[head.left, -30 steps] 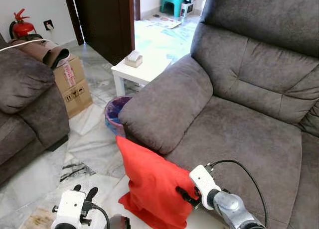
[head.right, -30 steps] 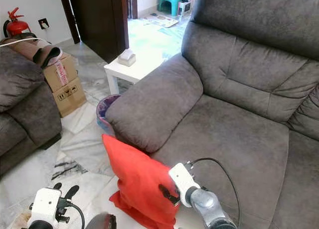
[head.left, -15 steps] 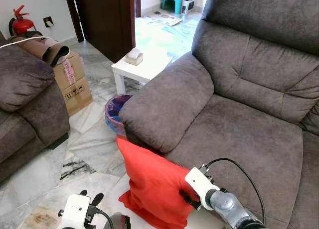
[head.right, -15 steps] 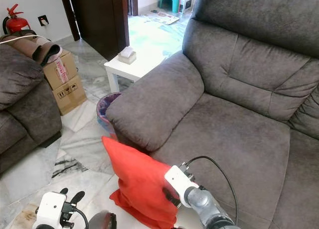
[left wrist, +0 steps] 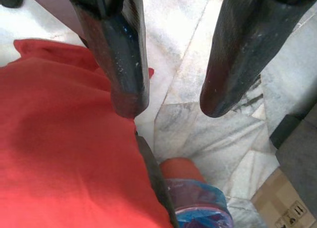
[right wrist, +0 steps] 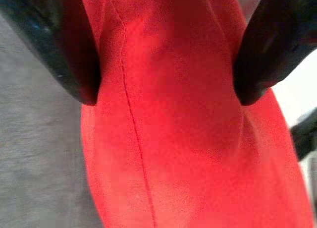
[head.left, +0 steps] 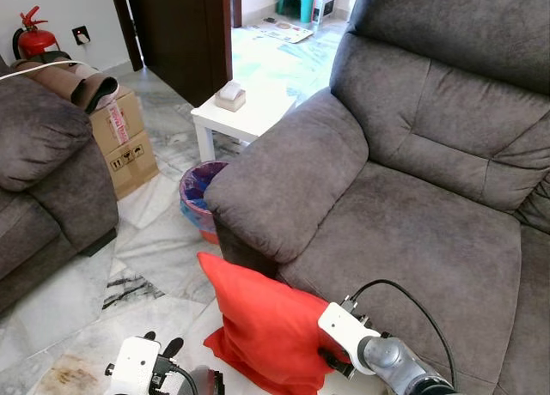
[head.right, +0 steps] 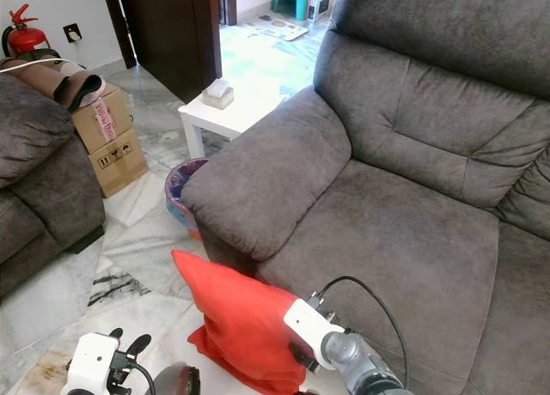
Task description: Move the pillow to the sofa from floor
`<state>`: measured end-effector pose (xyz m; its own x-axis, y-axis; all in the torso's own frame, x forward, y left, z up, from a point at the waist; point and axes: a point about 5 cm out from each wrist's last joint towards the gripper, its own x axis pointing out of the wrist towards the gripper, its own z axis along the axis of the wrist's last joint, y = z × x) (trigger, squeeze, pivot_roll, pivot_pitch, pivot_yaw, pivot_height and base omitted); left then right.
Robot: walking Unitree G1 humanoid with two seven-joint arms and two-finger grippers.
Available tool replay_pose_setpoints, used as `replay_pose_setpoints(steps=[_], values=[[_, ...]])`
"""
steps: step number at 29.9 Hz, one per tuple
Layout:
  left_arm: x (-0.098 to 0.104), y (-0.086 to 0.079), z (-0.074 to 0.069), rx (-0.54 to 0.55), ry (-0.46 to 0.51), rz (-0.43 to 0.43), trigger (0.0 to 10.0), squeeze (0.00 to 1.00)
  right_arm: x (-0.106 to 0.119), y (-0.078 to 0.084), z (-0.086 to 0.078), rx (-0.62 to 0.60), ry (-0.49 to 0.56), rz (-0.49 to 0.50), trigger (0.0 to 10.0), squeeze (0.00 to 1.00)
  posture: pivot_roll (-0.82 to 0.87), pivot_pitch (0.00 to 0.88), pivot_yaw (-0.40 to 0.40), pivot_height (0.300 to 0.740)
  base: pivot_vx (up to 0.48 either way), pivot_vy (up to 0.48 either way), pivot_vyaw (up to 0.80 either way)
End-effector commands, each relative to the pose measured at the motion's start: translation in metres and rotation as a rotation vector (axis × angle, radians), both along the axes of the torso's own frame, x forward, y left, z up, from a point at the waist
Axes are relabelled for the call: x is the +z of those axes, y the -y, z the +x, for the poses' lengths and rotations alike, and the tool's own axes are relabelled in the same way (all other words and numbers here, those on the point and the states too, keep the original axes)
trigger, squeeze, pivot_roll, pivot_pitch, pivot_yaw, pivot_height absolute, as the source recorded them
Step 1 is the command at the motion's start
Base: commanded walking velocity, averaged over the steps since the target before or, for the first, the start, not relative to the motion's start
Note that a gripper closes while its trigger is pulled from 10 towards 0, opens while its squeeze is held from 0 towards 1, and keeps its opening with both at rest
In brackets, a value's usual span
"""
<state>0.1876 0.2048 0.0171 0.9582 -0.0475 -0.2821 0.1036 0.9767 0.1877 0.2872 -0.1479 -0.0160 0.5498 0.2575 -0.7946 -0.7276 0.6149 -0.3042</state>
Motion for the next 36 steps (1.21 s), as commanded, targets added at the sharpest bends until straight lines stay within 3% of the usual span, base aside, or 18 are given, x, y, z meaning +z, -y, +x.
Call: replay_pose_setpoints(steps=[1, 36], values=[[-0.0025, 0.0017, -0.0043, -0.003, -0.022, -0.016, 10.0, 0.00, -0.0098, 0.0003, -0.0114, -0.004, -0.067, 0.008, 0.0, 0.00, 0.26, 0.156, -0.072, 0.637, 0.000, 0.000, 0.00], [-0.0005, 0.0010, 0.0010, -0.013, -0.009, 0.008, 10.0, 0.00, -0.0089, -0.0029, -0.0109, -0.052, -0.041, 0.086, 0.0, 0.00, 0.26, 0.147, -0.071, 0.637, 0.000, 0.000, 0.00]])
